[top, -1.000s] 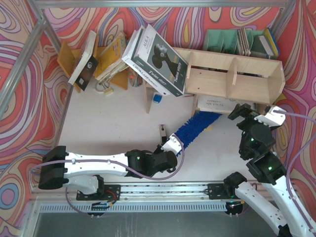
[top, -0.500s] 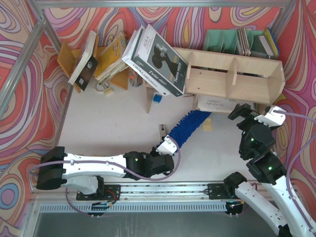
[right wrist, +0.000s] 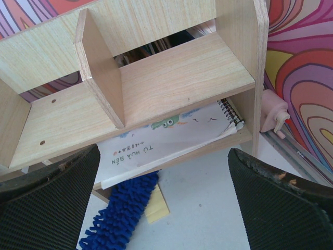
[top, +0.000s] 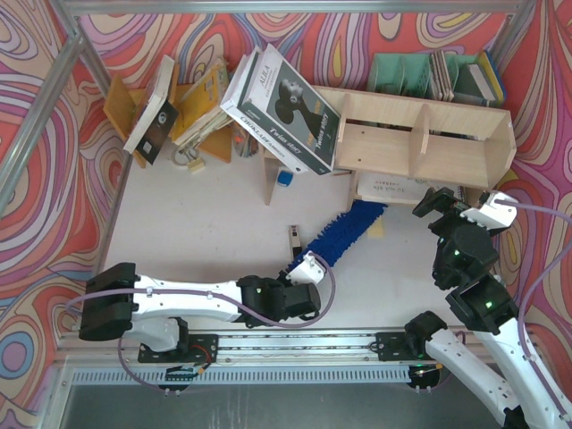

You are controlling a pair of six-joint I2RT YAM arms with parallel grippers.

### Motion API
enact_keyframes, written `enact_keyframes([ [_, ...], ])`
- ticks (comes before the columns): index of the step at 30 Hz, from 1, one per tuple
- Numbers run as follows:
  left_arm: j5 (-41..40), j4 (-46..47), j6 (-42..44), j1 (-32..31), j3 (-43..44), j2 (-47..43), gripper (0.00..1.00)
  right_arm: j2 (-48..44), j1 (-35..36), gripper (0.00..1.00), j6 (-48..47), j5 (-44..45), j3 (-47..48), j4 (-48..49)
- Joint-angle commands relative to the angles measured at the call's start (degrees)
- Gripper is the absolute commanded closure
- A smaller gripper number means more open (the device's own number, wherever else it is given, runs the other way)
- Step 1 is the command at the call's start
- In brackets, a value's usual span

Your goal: Dust the bookshelf with a duster

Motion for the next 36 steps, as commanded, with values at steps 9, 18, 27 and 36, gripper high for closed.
enact_keyframes([
  [9,-6.41,2.38,3.54,-0.04,-1.76,-13.46,1.00,0.55,-0.21,0.01,0.40,0.22,0.03,-0.24],
  [18,-2.90,3.14,1.96,0.10,-3.19,-9.21,1.00,0.63,-0.21,0.01,-0.03,0.31,0.17,0.01],
  [27,1.07,5.74,1.33,0.05,-5.03,-6.43,1.00,0.71,-0.22,0.01,0.03,0.15,0.10,0.20],
  [36,5.21,4.82,5.31,-0.49,-2.24,-8.40,1.00,0.46,-0.18,0.01,0.00,0.39,0.14,0.06],
])
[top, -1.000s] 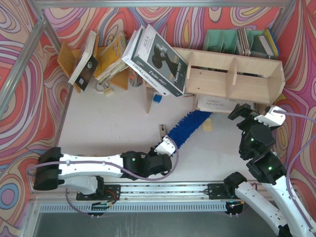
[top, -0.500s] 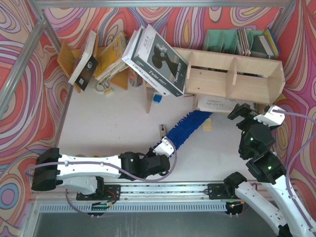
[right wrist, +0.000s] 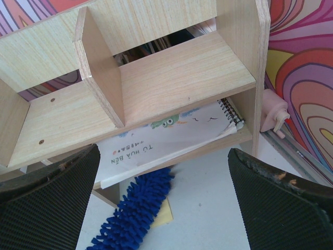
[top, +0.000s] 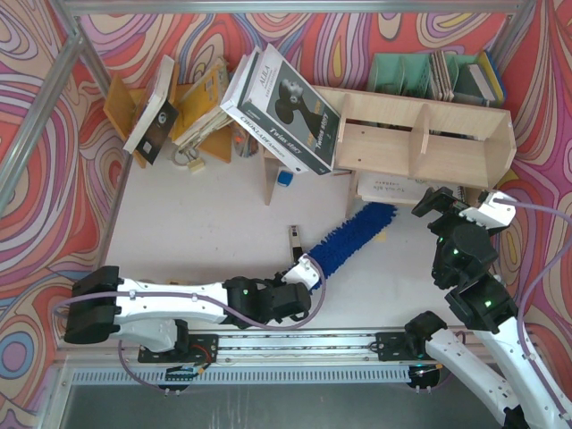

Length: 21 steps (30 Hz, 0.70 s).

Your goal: Dust the bookshelf with a duster

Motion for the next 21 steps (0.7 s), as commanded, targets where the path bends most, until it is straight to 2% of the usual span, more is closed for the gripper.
enact_keyframes([
  [1,1.27,2.07,3.14,-0.89,2.33,-3.34,1.00,0.05,-0.24,0.01,-0.01,0.37,0.11,0.06],
  [12,-0.59,-0.90,7.53,-5.91,6.75,-9.63,1.00,0.41,-0.26,0.01,1.56,-0.61,2.48,-1.44],
  [21,-5.73,-12.04,2.19,-9.62,7.01,-18.41,1.00,3.20,-0.19,0.01,1.87,-1.57,5.04,-2.13],
])
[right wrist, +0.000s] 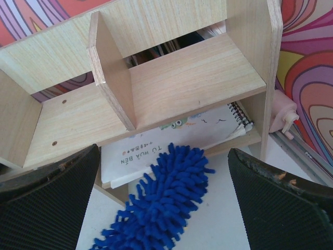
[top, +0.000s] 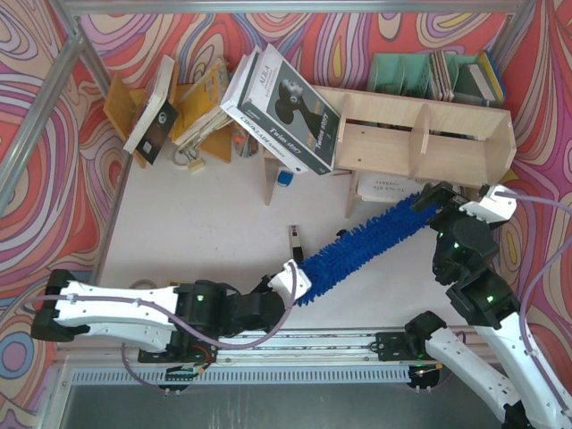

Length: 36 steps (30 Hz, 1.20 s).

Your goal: Dust the bookshelf with a duster

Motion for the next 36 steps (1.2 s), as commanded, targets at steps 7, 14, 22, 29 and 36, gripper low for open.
enact_keyframes([
  [7,-6.35,-17.63,-8.62,-2.72,2.95,-12.29,1.00,2.12,-0.17,0.01,-1.00,0.50,1.69,0.89],
  [14,-10.29,-31.32,-16.46,-3.38,5.91,-15.56,1.00,2.80,-0.25,0.01,-0.80,0.73,1.26,0.95],
  [22,-11.20,-34.31,-21.90,-3.64,7.10,-16.98,1.00,3.99,-0.20,0.01,-1.41,1.03,1.56,1.59],
  [29,-14.26,-37.36,-31.94,-6.67,6.69,-12.76,1.00,4.87,-0.20,0.01,-1.65,0.64,1.25,3.03],
  [36,-17.99,-43.75,-37.16,-8.79,8.93,-15.44,1.00,6.65,-0.26,0.01,-3.00,0.67,1.08,4.32],
])
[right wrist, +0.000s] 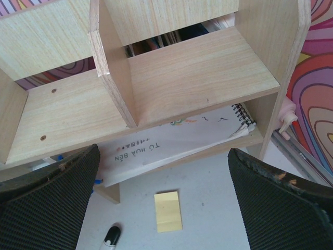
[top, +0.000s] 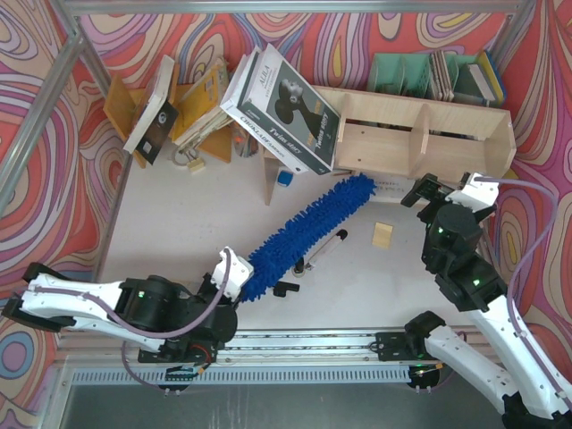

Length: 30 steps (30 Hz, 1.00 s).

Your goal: Dust the bookshelf with a duster

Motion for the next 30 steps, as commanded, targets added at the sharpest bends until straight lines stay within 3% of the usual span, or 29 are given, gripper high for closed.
enact_keyframes([
  [1,-8.78,-8.52,-9.28,-0.28,2.08,-2.97,1.00,0.58,-0.24,0.01,-1.58,0.65,0.27,2.80],
  [12,-8.39,-16.02,-11.17,-2.08,5.50,-5.53,1.00,0.89,-0.25,0.01,-1.84,0.75,-0.89,4.34],
  [19,-12.69,-9.47,-8.14,-2.12,3.90,-4.33,1.00,0.39,-0.25,0.01,-1.47,0.82,-1.06,3.74],
  [30,-12.58,13.19,-0.79,-1.20,-4.89,-1.34,1.00,-0.18,-0.18,0.01,-2.04,0.66,-0.79,3.43],
])
